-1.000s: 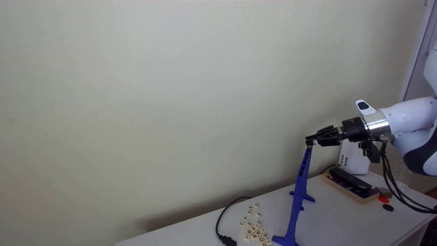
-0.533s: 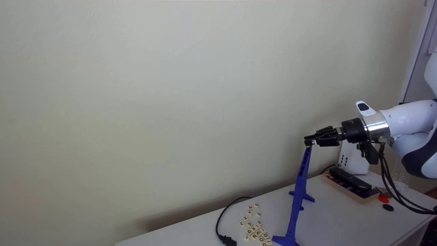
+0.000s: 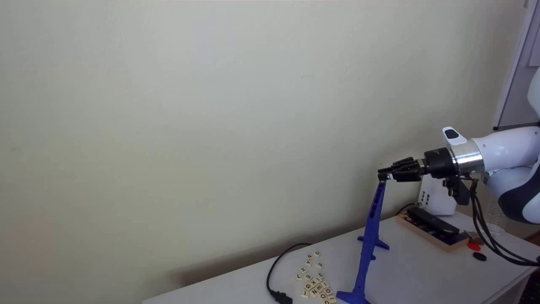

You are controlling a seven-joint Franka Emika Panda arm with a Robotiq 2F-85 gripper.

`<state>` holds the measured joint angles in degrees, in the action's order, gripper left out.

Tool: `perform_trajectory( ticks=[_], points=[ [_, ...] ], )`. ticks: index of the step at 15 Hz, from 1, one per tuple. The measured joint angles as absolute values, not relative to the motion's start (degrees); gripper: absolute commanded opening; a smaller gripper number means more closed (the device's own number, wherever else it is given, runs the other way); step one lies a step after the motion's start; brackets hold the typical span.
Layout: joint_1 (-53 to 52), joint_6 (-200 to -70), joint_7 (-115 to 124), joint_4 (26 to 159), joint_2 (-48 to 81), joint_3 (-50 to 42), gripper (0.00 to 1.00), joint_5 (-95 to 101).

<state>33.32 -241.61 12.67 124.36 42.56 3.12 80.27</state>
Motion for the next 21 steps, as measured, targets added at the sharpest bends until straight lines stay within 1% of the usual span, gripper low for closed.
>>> perform_trajectory(
  ticks=[5,16,17,18,19,20,21],
  points=[
    [35.13,-241.34,12.46,124.36,43.19,5.09,0.11,80.58],
    [35.51,-241.57,12.45,124.33,43.66,5.73,0.11,80.79],
    [35.51,-241.57,12.45,124.33,43.66,5.72,0.14,80.79],
    [35.51,-241.57,12.45,124.33,43.66,5.72,0.25,80.78],
    [35.51,-241.57,12.45,124.33,43.66,5.72,0.48,80.78],
    [35.51,-241.57,12.45,124.33,43.66,5.71,0.61,80.78],
    [35.51,-241.57,12.45,124.34,43.66,5.7,0.66,80.78]
  ],
)
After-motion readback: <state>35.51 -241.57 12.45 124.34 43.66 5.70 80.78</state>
